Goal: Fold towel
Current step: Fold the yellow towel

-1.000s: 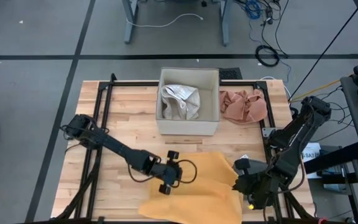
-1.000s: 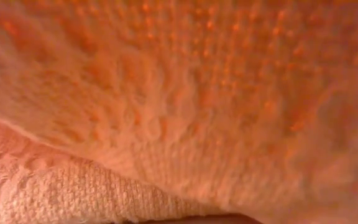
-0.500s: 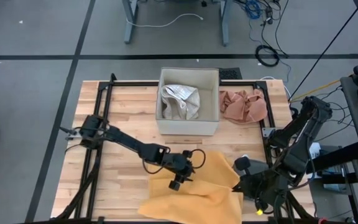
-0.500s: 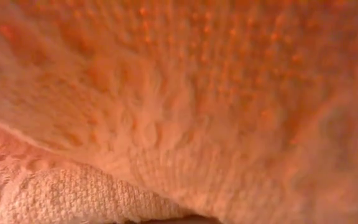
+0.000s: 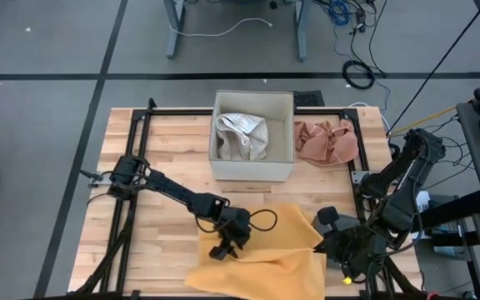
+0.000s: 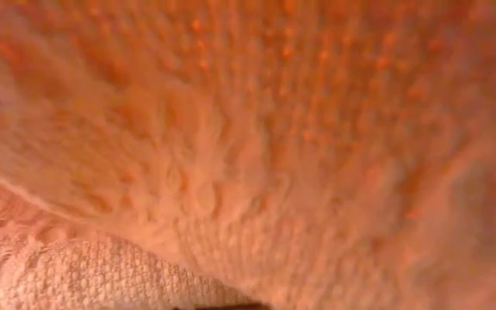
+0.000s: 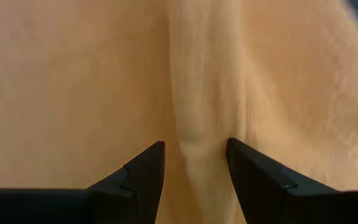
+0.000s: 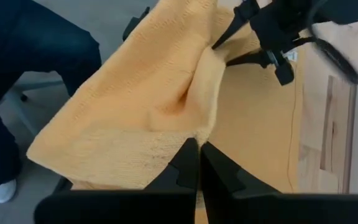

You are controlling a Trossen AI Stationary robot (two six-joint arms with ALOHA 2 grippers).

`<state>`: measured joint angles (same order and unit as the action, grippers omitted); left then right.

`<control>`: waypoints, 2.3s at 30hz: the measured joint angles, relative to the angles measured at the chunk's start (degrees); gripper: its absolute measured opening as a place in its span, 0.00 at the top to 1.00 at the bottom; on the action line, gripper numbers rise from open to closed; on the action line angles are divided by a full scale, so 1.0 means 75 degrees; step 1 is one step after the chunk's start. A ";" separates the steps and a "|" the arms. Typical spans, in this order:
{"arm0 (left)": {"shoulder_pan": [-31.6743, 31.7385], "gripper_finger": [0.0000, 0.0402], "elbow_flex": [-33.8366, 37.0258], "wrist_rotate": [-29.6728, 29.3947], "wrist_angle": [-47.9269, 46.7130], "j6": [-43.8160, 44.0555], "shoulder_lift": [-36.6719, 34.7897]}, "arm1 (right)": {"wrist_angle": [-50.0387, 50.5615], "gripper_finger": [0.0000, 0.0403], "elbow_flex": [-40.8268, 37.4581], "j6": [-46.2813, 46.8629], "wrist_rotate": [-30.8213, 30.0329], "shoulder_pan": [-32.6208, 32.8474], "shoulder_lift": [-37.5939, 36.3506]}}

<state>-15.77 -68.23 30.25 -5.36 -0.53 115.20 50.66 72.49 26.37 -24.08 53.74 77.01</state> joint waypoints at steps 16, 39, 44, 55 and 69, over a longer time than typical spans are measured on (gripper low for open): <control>0.0102 0.72 -0.0006 0.0203 -0.2551 0.0148 -0.0252 | 0.0477 1.00 0.0000 0.0351 0.0010 0.0000 0.0000; -0.0123 0.74 0.0012 0.0354 -0.4392 0.1020 -0.1221 | 0.1297 1.00 0.0003 0.1047 0.0052 0.0000 0.0000; -0.0391 0.74 0.0012 0.0290 -0.4458 0.1112 -0.1221 | 0.1412 1.00 -0.0006 0.1213 0.0047 0.0036 0.0000; -0.0748 0.74 0.0005 -0.1170 -0.5488 0.1527 -0.1378 | 0.1406 1.00 -0.0237 0.1345 0.0050 0.0051 0.0000; -0.1249 0.99 -0.0001 -0.1532 -0.5822 0.1964 -0.1611 | 0.1426 1.00 -0.0663 0.1399 0.0041 0.0047 0.0000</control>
<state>-25.14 -68.23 18.76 -49.03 14.20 103.11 61.36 67.52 36.86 -23.77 54.09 77.01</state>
